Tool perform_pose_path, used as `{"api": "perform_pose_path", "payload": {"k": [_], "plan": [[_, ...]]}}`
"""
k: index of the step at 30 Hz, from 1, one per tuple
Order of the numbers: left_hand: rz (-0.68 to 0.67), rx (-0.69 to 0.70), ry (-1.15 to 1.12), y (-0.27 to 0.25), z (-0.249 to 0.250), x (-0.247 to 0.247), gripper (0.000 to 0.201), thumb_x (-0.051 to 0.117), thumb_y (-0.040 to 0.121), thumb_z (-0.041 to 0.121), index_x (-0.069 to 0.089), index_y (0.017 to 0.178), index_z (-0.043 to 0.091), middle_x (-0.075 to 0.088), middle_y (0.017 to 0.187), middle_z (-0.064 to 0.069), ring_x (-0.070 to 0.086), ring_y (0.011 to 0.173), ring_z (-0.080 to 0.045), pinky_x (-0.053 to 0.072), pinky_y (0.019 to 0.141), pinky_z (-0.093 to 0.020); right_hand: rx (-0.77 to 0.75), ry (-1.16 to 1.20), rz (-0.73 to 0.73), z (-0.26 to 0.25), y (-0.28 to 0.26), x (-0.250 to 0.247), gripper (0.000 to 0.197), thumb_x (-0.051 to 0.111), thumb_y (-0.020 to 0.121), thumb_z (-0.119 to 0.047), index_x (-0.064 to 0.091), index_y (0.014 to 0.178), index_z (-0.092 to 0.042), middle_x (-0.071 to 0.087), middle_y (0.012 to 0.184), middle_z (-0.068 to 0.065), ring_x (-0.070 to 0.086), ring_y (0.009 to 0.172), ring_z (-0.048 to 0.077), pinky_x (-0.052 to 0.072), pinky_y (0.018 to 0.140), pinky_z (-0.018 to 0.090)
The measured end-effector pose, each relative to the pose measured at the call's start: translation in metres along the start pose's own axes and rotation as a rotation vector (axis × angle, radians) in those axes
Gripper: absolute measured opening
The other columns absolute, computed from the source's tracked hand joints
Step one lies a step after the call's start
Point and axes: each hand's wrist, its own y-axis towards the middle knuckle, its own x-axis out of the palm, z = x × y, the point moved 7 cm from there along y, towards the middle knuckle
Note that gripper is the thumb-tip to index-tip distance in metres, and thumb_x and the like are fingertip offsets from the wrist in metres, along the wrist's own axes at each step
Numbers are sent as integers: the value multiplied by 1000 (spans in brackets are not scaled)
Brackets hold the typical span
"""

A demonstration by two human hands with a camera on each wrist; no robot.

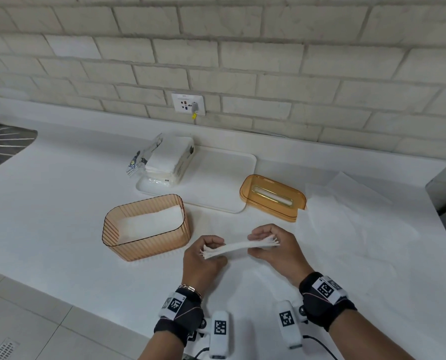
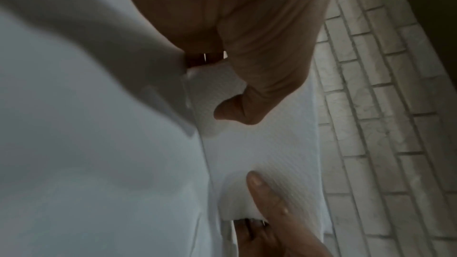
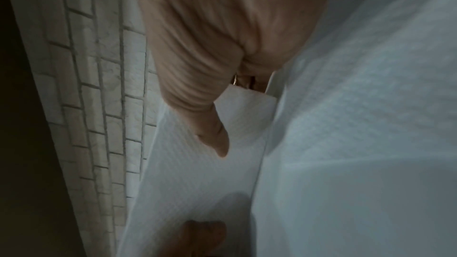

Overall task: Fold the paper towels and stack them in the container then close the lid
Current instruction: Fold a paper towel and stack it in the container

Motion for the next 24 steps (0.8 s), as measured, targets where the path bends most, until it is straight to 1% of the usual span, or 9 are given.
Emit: {"api": "perform_pose_path", "payload": {"k": [2, 4, 6, 8, 12, 15, 17, 21, 24], "plan": [[1, -6, -11, 2, -1, 2, 35, 78, 67, -9, 80, 83, 23, 79, 82, 1, 68, 76, -17, 55, 70, -28, -1, 3, 7, 0, 2, 1, 33, 89, 79, 0, 74, 104, -15, 80, 100, 1, 76, 99, 22, 59, 75, 21], [9, -48, -29, 3, 2, 2, 32, 80, 70, -8, 80, 80, 22, 79, 81, 0, 69, 72, -16, 59, 71, -37, -21, -40, 23, -4, 3, -1, 27, 90, 80, -13, 75, 101, -21, 80, 96, -1, 76, 92, 17, 61, 76, 27], [24, -65, -72, 3, 5, -1, 29, 83, 72, -6, 81, 77, 23, 80, 83, 0, 71, 73, -16, 62, 73, -37, -31, -51, 38, -8, 4, -5, 24, 92, 78, -18, 77, 97, -23, 79, 92, -3, 75, 85, 11, 62, 74, 27], [24, -61, -97, 4, 5, -4, 28, 86, 73, -5, 82, 78, 23, 81, 84, 0, 71, 73, -16, 61, 72, -35, -36, -39, 17, -8, 5, -7, 23, 92, 78, -15, 80, 96, -23, 80, 93, -4, 73, 81, 9, 59, 72, 23], [-13, -61, -84, 6, -2, -6, 28, 89, 71, -5, 85, 82, 20, 82, 86, -2, 71, 77, -16, 59, 74, -28, -30, -74, -59, -2, 8, -5, 21, 89, 80, -9, 83, 96, -21, 81, 95, -4, 74, 87, 10, 55, 75, 17], [-10, -70, -109, 7, 2, -6, 23, 93, 69, 2, 85, 80, 20, 82, 88, 0, 74, 79, -14, 60, 76, -27, -44, -99, -82, -6, 11, -4, 20, 89, 80, -10, 84, 96, -20, 81, 96, -4, 74, 90, 10, 56, 80, 19], [7, -67, -121, 8, 4, -7, 20, 96, 67, 6, 85, 78, 19, 82, 91, 0, 73, 83, -13, 59, 80, -25, -44, -68, -67, -9, 13, -9, 19, 89, 80, -9, 84, 96, -18, 81, 94, -2, 75, 87, 9, 57, 77, 19], [27, -106, -202, 10, 3, -11, 24, 100, 60, 9, 81, 74, 15, 81, 94, -10, 68, 84, -21, 57, 84, -40, -32, 12, -47, -11, 12, -17, 18, 88, 80, -7, 83, 97, -13, 82, 94, 0, 77, 87, 11, 58, 78, 20], [-38, -132, -204, 10, 4, -6, 34, 99, 58, 3, 76, 75, 19, 79, 92, -5, 68, 80, -22, 59, 78, -44, -27, 6, -90, -11, 11, -14, 17, 86, 82, -3, 82, 96, -12, 82, 95, -1, 75, 85, 8, 56, 75, 17]]}}
